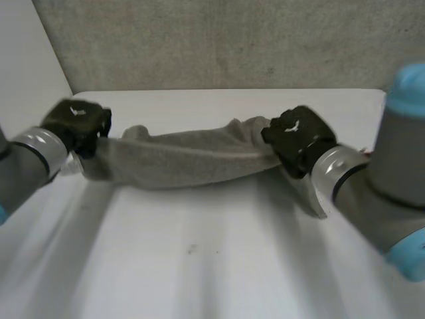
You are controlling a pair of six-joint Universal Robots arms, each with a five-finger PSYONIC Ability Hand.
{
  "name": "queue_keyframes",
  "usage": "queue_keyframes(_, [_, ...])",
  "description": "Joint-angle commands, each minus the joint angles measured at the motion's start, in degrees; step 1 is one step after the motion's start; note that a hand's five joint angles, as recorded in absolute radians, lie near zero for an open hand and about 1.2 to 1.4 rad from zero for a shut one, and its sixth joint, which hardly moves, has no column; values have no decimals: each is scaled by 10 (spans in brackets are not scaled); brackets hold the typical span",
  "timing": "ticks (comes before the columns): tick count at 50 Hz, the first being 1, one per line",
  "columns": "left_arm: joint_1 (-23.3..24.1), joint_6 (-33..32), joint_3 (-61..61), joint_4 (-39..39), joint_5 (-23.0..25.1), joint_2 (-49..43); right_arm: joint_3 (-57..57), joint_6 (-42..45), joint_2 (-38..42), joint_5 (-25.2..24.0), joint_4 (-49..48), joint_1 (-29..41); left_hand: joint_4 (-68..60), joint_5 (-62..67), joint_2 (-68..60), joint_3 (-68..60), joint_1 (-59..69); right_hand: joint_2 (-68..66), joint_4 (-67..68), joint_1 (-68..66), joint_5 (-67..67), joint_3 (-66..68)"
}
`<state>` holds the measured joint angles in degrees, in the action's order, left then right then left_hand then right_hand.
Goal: Fold the laundry
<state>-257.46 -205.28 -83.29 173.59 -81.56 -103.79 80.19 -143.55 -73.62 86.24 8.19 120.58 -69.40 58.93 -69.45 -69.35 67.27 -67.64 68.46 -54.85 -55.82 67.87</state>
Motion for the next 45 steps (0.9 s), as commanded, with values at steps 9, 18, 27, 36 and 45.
queue_keyframes(9, [5, -37, -94, -113, 23, 99, -71, 54, 13, -100, 323, -20, -106, 111, -106, -107, 127, -124, 115, -251, -142, 121])
queue_keyframes(18, [6, -42, -58, -64, 19, -32, -104, 57, 129, -57, 251, -16, -106, 111, -106, -107, 127, -124, 115, -251, -142, 121])
queue_keyframes(27, [15, -25, 78, 52, 11, -99, -190, 17, 168, 39, 83, -16, -106, 111, -106, -107, 127, -124, 115, -251, -142, 121])
queue_keyframes(36, [52, 151, 291, 210, -32, -102, -253, -42, 106, 96, -236, -13, -106, 111, -106, -107, 127, -124, 115, -251, -142, 121])
queue_keyframes(45, [43, 234, 243, 307, -90, -48, -177, -43, 21, 47, -350, -12, -106, 111, -106, -107, 127, -124, 115, -251, -142, 121])
